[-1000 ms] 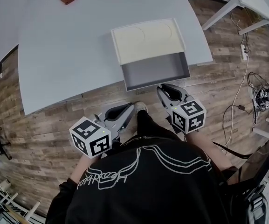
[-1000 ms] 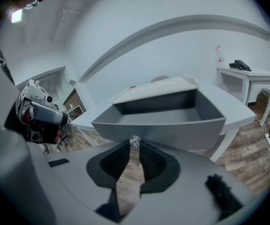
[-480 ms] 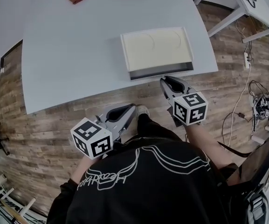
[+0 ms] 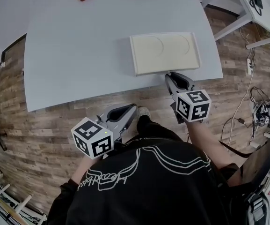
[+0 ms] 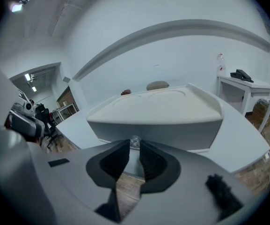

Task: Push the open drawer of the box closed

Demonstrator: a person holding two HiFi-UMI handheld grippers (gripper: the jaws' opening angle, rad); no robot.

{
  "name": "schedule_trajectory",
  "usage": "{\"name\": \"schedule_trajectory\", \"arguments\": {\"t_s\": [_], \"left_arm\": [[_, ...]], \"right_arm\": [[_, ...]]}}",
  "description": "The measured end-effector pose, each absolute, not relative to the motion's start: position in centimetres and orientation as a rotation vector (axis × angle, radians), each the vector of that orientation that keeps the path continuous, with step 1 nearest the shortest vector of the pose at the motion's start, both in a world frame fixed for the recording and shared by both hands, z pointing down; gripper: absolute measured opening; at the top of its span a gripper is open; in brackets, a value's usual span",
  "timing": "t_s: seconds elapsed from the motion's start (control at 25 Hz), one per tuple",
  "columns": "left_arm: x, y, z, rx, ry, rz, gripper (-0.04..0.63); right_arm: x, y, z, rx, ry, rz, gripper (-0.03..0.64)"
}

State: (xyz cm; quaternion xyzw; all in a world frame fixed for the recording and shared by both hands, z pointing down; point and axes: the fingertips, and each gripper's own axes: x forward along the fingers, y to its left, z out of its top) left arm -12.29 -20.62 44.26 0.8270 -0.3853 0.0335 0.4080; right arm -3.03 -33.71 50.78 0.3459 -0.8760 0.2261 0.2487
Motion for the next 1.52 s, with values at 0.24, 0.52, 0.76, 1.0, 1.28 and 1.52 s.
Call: {"name": "schedule_trajectory", "arguments": {"t_s": [0.24, 0.52, 0.76, 1.0, 1.28, 1.52], "left_arm": [[-13.1, -19.2, 43.9, 2.087, -0.980, 0.096, 0.008], [-12.8, -18.4, 43.3, 2.106, -0.970, 0.121, 0.008], [-11.6, -16.0, 41.6, 2.168, -0.948, 0.133, 0.008], [-10.2, -12.4, 38.9, 2.265, -0.912, 0.150, 0.008], [-7.3, -7.9, 36.9, 2.357, -0.832, 0.187, 0.008], [-5.8, -5.3, 35.7, 2.399, -0.809, 0.191, 0.008]], "right_arm": [[-3.4, -33.2, 50.4, 0.981, -2.388, 0.571, 0.074], [-2.0, -32.3, 50.1, 1.075, -2.346, 0.586, 0.078], [-1.1, -26.5, 47.2, 0.998, -2.417, 0.561, 0.078], [-1.6, -18.4, 40.8, 0.851, -2.653, 0.600, 0.018], [-2.1, -9.2, 37.1, 0.589, -2.824, 0.846, 0.008], [-1.3, -5.2, 35.7, 0.563, -2.827, 0.818, 0.008]]}}
